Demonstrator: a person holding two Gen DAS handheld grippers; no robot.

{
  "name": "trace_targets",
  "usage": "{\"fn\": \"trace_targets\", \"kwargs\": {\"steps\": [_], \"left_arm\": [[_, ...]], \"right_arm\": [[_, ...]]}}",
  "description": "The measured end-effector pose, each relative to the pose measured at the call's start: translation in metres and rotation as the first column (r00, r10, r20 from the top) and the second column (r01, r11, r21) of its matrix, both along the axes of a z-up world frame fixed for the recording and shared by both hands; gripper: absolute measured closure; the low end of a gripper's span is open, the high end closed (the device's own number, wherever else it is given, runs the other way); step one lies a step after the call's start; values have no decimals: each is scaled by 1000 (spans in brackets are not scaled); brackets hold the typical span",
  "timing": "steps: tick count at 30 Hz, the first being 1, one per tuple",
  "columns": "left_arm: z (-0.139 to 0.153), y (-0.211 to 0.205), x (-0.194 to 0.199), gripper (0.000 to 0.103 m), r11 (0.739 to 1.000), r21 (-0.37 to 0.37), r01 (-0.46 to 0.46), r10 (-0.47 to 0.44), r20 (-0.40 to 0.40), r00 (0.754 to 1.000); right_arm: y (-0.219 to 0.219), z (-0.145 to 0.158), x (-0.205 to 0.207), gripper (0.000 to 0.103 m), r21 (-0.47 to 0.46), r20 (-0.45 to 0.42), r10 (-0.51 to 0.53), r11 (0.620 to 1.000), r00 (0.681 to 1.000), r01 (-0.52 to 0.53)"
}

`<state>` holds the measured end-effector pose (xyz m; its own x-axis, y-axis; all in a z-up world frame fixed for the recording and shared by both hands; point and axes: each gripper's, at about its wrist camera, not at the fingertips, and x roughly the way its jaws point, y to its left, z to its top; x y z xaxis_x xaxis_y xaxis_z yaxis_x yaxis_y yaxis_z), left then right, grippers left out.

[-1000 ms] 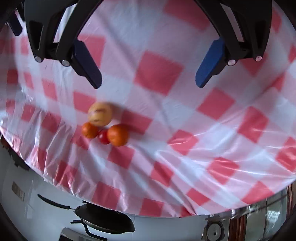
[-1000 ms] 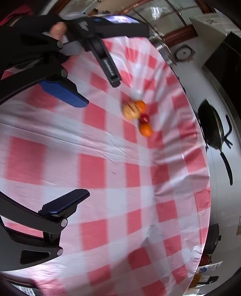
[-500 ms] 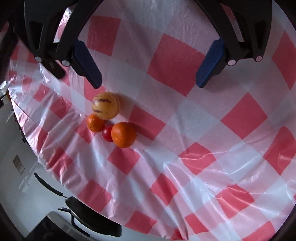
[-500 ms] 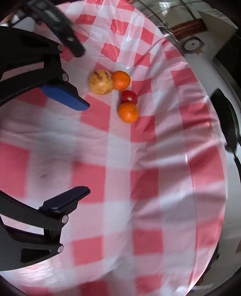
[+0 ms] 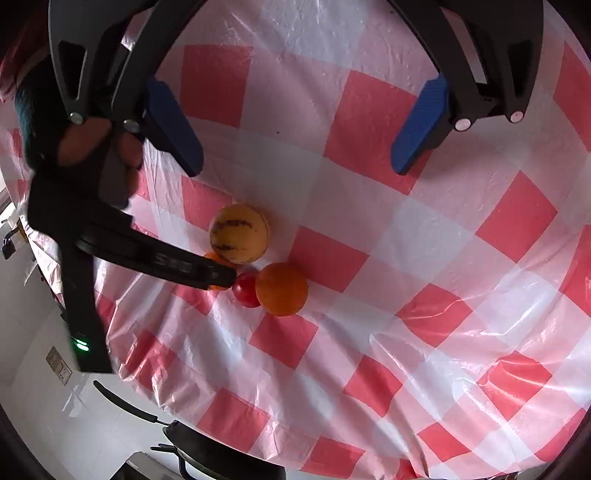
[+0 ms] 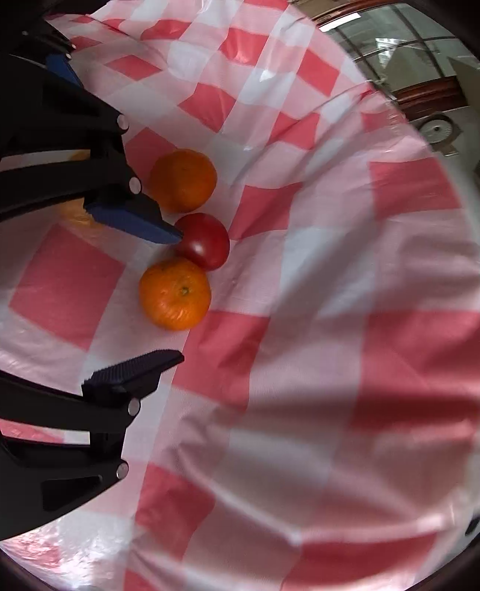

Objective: Organize fruits
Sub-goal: 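Grasp an orange with the right tool, then grasp the yellow striped pepino with the left tool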

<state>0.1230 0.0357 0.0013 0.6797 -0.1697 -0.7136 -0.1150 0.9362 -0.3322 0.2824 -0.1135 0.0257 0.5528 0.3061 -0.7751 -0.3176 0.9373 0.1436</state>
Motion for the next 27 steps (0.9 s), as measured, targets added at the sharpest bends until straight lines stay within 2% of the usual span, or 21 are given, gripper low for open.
{"fn": "trace_targets", "kwargs": {"steps": [4, 6, 10, 13, 15, 17, 19, 21, 23, 27], "left_arm": [[0, 2, -1, 2, 1000, -4, 2, -2, 2, 1000], [0, 2, -2, 2, 1000, -6, 4, -4, 2, 1000], [1, 5, -4, 2, 1000, -17, 9, -9, 5, 1000], [2, 5, -5, 2, 1000, -15, 15, -15, 5, 1000], [3, 3, -6, 2, 1000, -7, 23, -23, 11, 1000], [4, 1, -8, 2, 1000, 5, 29, -30, 16, 999], [5, -2, -7, 2, 999, 15, 35, -35, 14, 999], [6, -2, -7, 2, 999, 22, 26, -27, 12, 1000], [5, -3, -3, 2, 999, 35, -6, 6, -9, 1000], [4, -11, 20, 2, 998, 52, -19, 21, -48, 999]], "right_arm": [[7, -5, 5, 60, -1, -6, 8, 1000, 1000, -8], [2, -5, 2, 61, 4, -2, -2, 1000, 1000, 2], [-41, 8, -34, 61, 102, 42, -146, 985, 988, 141], [-78, 12, -67, 61, 129, 85, -308, 946, 947, 296], [-105, 9, -85, 61, 150, 103, -412, 906, 905, 396], [-129, 5, -92, 61, 222, 75, -480, 863, 874, 454], [-143, -1, -93, 61, 280, 35, -515, 828, 856, 486], [-154, -9, -89, 61, 336, -12, -520, 802, 854, 493], [-160, -10, -88, 61, 371, -19, -516, 792, 856, 485], [-165, -13, -85, 61, 390, -26, -502, 791, 864, 471]]}}
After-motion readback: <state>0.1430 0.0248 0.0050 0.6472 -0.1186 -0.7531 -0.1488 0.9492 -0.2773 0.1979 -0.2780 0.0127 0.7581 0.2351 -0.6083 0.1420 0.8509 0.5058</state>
